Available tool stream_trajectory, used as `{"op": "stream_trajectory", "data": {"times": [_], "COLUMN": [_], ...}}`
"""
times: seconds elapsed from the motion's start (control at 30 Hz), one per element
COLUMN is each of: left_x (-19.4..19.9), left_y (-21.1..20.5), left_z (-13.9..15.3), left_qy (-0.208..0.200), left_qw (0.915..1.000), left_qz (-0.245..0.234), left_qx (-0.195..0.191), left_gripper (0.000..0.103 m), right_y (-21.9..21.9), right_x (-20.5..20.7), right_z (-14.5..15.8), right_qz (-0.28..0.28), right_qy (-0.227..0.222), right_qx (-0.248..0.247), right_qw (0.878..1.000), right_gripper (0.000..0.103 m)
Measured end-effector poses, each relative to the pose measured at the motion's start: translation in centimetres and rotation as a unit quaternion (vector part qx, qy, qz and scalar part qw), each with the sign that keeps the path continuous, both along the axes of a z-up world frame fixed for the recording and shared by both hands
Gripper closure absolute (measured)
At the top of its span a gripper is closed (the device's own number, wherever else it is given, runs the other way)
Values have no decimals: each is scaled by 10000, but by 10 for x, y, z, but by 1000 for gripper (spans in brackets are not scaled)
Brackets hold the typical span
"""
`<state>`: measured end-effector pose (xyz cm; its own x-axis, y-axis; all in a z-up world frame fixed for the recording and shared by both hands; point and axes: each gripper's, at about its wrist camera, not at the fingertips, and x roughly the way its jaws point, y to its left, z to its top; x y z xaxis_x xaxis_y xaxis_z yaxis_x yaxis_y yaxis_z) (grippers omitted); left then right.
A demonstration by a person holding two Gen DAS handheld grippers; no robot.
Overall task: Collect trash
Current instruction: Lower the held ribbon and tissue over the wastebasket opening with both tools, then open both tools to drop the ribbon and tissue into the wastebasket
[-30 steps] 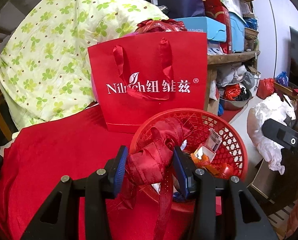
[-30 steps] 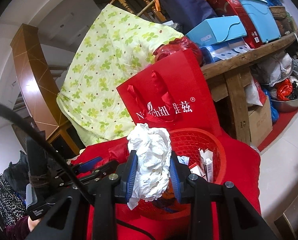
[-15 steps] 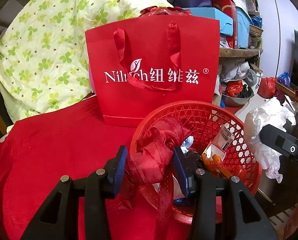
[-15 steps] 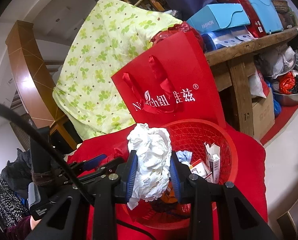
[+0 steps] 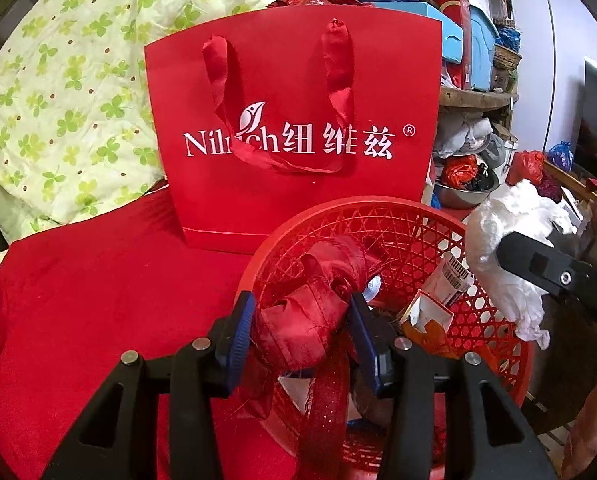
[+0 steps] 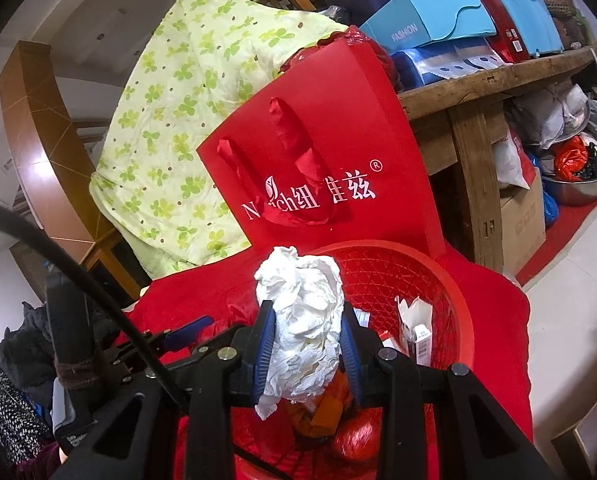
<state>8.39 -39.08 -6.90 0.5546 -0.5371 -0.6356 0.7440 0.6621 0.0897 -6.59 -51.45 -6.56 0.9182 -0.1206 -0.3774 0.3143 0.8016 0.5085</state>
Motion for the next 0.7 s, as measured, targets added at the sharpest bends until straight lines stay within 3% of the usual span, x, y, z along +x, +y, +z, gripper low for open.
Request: {"op": "stream_trajectory", "data": {"times": [0.33,0.47,0.57,0.7], "left_x": [3,0,-3,-8], "left_y": [-5,-3,1,10], "left_z": [-6,-5,-1,7], "left_qy": [4,-83,-163,-250], "left_qw": [9998,9997,9996,9994], "left_qz": [-203,-204,-189,-140], "left_qx": [-78,-69,-97,-179], "left_gripper": [47,32,32,23], "right_y": [-13,-16,-12,-6], "right_x": [12,9,6,2], "right_z": [-12,-14,-13,-9], "right_qz": [37,17,-15,9], "right_qy": [58,3,3,-44], "right_qx": [303,443,432,394], "right_qw": [9995,9990,9991,9992], "right_gripper": [66,65,65,65]}}
